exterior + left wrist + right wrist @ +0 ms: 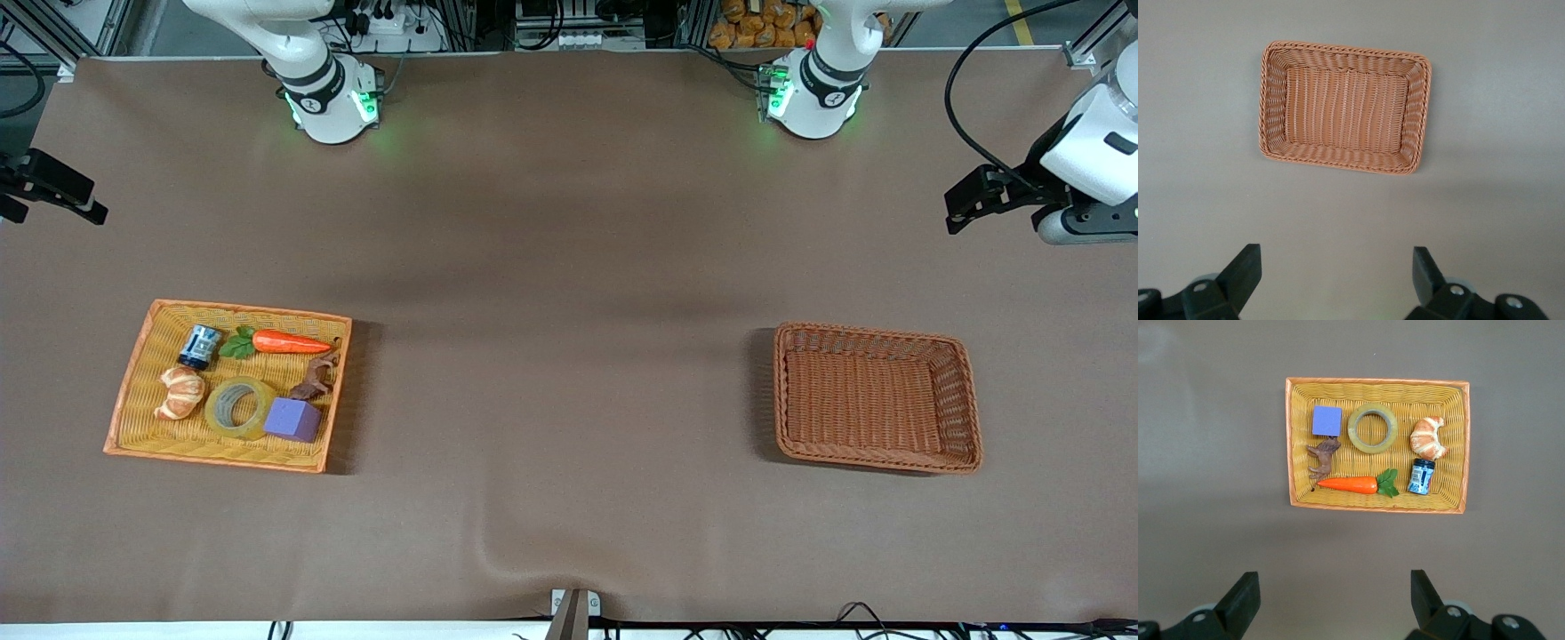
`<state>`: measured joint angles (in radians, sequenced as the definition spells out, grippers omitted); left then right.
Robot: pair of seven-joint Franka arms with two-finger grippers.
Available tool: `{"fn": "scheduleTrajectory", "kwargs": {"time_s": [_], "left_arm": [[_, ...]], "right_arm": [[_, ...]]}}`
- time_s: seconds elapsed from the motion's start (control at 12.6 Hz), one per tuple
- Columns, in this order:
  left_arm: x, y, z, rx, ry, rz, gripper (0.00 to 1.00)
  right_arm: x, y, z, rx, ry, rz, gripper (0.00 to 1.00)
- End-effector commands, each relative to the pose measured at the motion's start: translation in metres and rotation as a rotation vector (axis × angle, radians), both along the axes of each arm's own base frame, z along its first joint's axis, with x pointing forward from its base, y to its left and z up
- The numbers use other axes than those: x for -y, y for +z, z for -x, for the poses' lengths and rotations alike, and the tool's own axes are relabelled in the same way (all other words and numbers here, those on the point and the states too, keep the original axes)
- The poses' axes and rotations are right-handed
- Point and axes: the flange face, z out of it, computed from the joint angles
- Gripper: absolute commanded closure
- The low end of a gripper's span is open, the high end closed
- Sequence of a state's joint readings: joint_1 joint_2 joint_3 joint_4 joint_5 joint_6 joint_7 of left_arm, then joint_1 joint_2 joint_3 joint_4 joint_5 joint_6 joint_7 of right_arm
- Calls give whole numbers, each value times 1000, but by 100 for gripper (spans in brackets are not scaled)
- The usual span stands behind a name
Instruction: Transfer tape with both arms
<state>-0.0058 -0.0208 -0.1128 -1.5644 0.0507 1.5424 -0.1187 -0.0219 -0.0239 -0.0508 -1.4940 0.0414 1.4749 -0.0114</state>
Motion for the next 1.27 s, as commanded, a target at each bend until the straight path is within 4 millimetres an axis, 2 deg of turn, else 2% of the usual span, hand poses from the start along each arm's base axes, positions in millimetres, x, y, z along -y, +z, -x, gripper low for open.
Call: {"fn": "scheduleTrajectory", "kwargs": {"time_s": [0.0, 0.48, 0.79, 1.03, 1.19], "left_arm": [[-3, 5, -3, 1, -10, 8, 0], [6, 3, -3, -8, -18, 33, 0], [3, 5, -1, -5, -18, 33, 0], [3, 12, 3, 6, -5, 33, 0], [5, 8, 1, 0, -10, 33, 0]], "right_arm": [[-1, 7, 8, 13, -2, -16, 0], [0, 3, 7, 6, -3, -18, 0], [-1, -5, 2, -8, 0, -18, 0], [-3, -20, -8, -28, 4, -18, 0], [-2, -40, -19, -57, 9, -19, 0]]}}
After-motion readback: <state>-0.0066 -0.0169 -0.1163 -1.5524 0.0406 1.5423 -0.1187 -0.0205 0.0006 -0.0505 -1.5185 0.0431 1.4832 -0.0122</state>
